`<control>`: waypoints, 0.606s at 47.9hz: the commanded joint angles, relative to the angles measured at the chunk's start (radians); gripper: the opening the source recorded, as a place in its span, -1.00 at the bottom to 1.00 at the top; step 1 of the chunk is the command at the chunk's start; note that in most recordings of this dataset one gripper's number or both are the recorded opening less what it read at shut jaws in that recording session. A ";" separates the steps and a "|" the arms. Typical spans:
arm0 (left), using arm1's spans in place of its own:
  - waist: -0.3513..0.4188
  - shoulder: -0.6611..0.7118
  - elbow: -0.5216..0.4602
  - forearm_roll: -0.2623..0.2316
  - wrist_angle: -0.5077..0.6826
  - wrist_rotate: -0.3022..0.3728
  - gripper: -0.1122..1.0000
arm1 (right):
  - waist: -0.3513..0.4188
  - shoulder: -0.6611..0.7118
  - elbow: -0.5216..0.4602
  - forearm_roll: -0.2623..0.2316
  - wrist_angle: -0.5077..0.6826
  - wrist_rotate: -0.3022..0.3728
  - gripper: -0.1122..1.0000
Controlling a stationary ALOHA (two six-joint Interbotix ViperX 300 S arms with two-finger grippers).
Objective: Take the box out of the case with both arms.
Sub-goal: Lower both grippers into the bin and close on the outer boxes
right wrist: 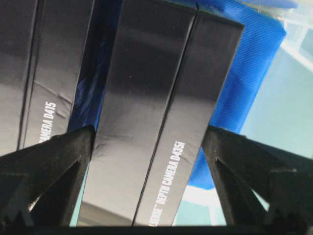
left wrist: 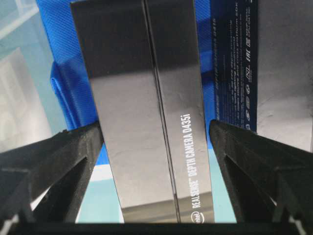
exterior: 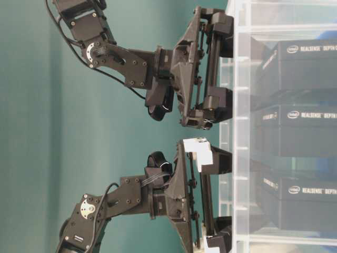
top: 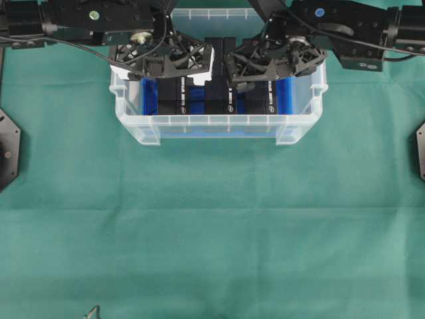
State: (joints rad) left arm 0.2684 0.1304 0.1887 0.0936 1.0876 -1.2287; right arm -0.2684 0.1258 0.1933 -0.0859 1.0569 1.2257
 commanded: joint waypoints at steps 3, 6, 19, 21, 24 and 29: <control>0.005 -0.014 0.003 0.003 0.006 0.005 0.85 | -0.006 -0.014 -0.006 -0.002 0.006 -0.003 0.92; 0.005 -0.014 0.003 0.002 0.009 0.006 0.85 | -0.006 -0.014 -0.006 -0.002 0.008 -0.003 0.92; 0.003 -0.015 0.005 -0.003 0.058 0.012 0.73 | -0.008 -0.014 -0.009 -0.002 0.032 -0.002 0.87; 0.003 -0.017 0.005 -0.003 0.060 0.014 0.61 | -0.008 -0.014 -0.008 -0.003 0.044 0.009 0.81; 0.000 -0.020 0.005 -0.003 0.058 0.017 0.37 | -0.008 -0.014 -0.006 -0.008 0.055 0.029 0.60; -0.002 -0.028 0.003 -0.003 0.055 0.018 0.34 | -0.008 -0.015 -0.008 -0.015 0.051 0.054 0.42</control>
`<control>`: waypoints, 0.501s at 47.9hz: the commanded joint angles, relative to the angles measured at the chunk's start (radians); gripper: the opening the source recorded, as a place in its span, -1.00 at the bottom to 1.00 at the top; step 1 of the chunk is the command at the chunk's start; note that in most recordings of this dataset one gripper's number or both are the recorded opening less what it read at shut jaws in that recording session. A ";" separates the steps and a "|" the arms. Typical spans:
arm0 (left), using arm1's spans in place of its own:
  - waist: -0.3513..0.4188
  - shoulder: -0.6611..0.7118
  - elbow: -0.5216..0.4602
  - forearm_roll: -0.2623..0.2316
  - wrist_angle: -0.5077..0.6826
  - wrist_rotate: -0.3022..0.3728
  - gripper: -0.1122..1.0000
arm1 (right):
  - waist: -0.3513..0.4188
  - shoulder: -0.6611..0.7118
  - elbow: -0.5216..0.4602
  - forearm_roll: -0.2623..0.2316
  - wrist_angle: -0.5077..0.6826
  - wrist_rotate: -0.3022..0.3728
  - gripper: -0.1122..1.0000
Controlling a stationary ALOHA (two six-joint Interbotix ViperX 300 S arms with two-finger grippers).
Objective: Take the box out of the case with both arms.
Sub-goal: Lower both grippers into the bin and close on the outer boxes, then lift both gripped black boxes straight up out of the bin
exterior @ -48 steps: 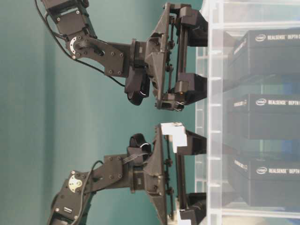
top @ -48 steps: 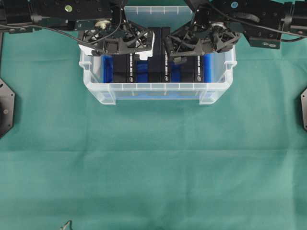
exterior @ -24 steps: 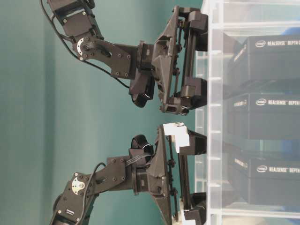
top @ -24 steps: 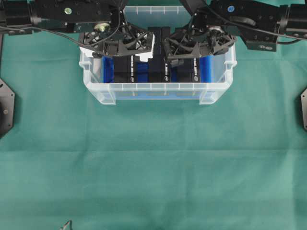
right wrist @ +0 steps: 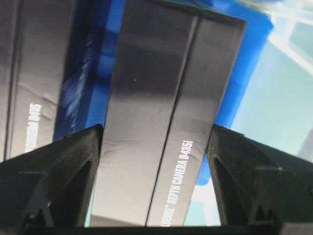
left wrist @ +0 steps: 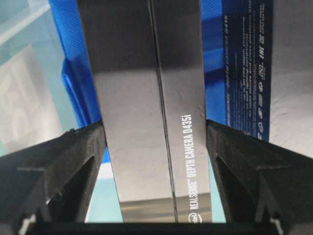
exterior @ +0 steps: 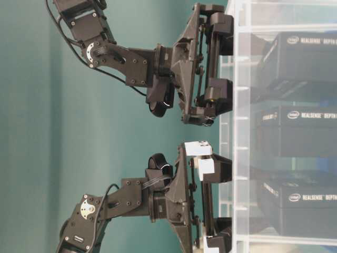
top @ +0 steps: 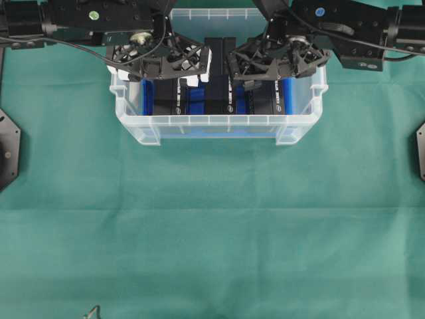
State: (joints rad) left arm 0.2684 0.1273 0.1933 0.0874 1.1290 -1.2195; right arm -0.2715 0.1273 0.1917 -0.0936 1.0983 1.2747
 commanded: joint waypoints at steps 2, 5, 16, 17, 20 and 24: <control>-0.002 -0.026 0.000 0.003 0.015 0.009 0.34 | -0.005 -0.018 -0.006 -0.009 0.006 0.011 0.42; -0.002 -0.028 -0.002 0.003 0.015 0.009 0.34 | -0.005 -0.020 -0.006 -0.011 0.006 0.012 0.42; -0.002 -0.031 -0.005 0.003 0.015 0.006 0.34 | -0.005 -0.021 -0.008 -0.011 0.008 0.014 0.42; -0.002 -0.031 -0.005 0.003 0.015 0.006 0.34 | -0.005 -0.021 -0.008 -0.011 0.008 0.014 0.42; -0.002 -0.029 -0.006 0.002 0.015 0.005 0.34 | -0.005 -0.021 -0.009 -0.011 0.008 0.014 0.42; -0.002 -0.031 -0.009 0.002 0.015 0.005 0.34 | -0.005 -0.021 -0.009 -0.011 0.008 0.014 0.42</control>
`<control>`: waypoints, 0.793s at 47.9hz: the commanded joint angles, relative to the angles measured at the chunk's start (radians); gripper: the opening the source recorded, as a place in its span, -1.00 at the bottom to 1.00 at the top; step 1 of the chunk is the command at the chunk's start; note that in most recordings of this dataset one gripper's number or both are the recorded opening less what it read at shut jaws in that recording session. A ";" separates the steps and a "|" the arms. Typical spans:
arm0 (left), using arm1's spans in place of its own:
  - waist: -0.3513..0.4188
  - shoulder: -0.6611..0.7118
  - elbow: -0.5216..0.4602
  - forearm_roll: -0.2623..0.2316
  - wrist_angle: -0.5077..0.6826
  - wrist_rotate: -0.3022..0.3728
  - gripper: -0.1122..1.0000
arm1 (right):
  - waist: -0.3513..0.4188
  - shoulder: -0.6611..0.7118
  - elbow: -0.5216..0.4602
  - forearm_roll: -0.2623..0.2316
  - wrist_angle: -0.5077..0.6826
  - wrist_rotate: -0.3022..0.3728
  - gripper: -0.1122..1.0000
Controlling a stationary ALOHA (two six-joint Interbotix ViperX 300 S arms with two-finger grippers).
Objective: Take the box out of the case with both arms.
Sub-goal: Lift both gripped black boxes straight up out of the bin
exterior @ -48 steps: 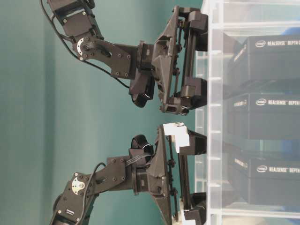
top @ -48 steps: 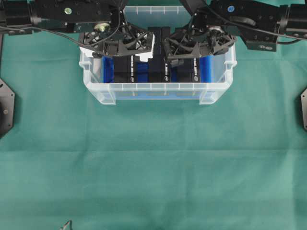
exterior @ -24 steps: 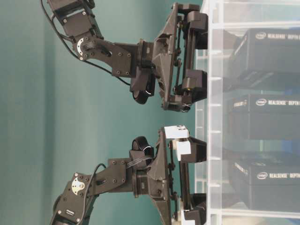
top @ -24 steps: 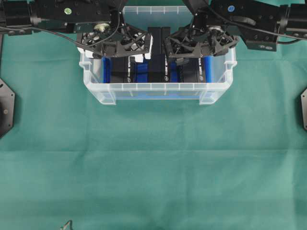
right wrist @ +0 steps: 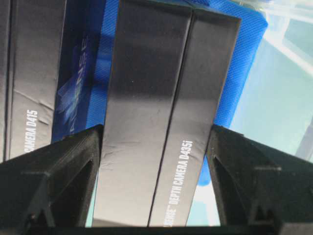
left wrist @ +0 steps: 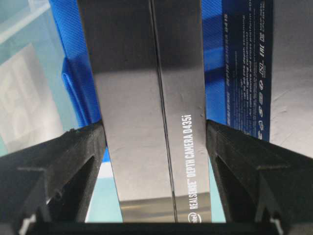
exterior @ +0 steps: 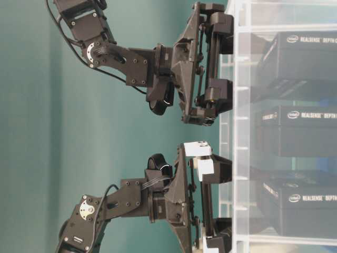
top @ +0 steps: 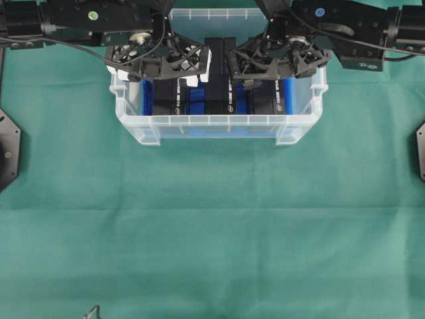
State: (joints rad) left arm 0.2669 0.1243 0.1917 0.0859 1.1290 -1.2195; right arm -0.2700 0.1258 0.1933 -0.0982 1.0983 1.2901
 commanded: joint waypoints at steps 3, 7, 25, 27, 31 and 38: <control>0.000 -0.029 -0.008 0.003 0.017 0.003 0.34 | -0.006 -0.020 -0.012 -0.006 0.009 0.000 0.42; 0.000 -0.031 -0.008 0.003 0.020 0.003 0.34 | -0.006 -0.020 -0.014 -0.006 0.009 0.000 0.42; 0.000 -0.058 -0.046 0.003 0.075 0.006 0.34 | -0.009 -0.037 -0.063 -0.006 0.058 0.000 0.42; 0.000 -0.061 -0.058 0.003 0.084 0.008 0.34 | -0.009 -0.040 -0.075 -0.006 0.072 0.002 0.42; 0.000 -0.066 -0.089 0.003 0.114 0.009 0.34 | -0.009 -0.046 -0.100 -0.008 0.095 0.000 0.42; 0.000 -0.074 -0.147 0.005 0.153 0.012 0.34 | -0.009 -0.058 -0.155 -0.028 0.153 0.000 0.42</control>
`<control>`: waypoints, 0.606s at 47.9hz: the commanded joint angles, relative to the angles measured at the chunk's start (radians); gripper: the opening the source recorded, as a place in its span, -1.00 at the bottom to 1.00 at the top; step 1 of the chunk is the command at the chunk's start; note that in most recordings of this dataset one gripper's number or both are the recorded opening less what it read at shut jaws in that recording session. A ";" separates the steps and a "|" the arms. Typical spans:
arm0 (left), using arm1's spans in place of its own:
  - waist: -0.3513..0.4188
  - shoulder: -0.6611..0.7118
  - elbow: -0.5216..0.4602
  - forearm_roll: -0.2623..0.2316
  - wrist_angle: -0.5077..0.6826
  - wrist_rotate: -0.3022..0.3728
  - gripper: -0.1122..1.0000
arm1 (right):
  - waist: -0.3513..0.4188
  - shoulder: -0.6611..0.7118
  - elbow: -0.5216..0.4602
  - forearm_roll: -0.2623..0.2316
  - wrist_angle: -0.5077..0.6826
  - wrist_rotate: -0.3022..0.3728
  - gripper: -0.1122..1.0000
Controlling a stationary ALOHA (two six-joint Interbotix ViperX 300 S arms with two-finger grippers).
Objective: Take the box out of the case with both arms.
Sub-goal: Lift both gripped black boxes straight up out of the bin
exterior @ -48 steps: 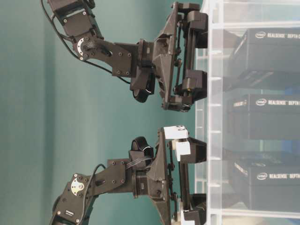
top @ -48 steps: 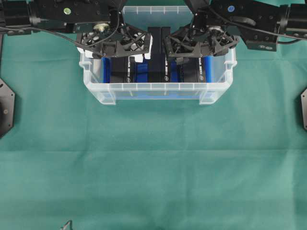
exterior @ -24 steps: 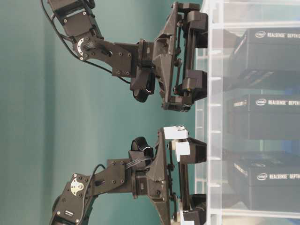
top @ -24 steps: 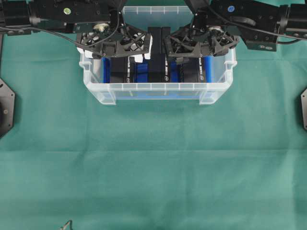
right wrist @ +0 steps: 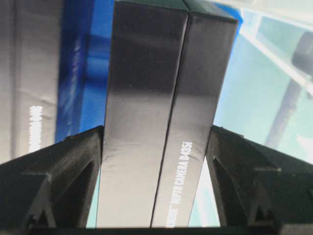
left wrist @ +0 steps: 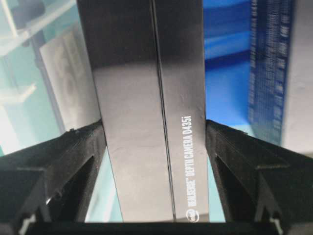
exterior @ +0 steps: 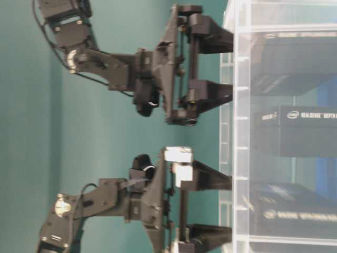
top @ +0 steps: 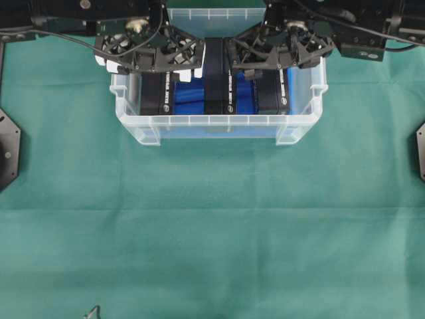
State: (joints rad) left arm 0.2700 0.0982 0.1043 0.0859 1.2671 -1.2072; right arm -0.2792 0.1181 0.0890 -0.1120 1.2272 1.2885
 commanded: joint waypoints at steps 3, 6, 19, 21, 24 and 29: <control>-0.003 -0.054 -0.087 0.005 0.032 0.002 0.34 | 0.000 -0.057 -0.084 -0.028 0.058 0.002 0.42; -0.006 -0.057 -0.109 0.003 0.049 0.002 0.34 | 0.000 -0.063 -0.112 -0.043 0.087 0.002 0.42; -0.011 -0.058 -0.227 0.003 0.170 0.005 0.34 | 0.000 -0.077 -0.239 -0.074 0.195 -0.006 0.42; -0.011 -0.058 -0.249 0.003 0.190 0.005 0.34 | 0.000 -0.080 -0.255 -0.074 0.213 -0.006 0.42; -0.011 -0.058 -0.285 0.003 0.221 0.005 0.34 | 0.000 -0.081 -0.272 -0.074 0.229 -0.006 0.42; -0.015 -0.058 -0.341 0.003 0.265 0.014 0.34 | 0.003 -0.087 -0.301 -0.074 0.245 -0.006 0.42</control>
State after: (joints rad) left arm 0.2608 0.0798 -0.1672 0.0874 1.5033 -1.1996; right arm -0.2746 0.0798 -0.1626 -0.1779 1.4619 1.2809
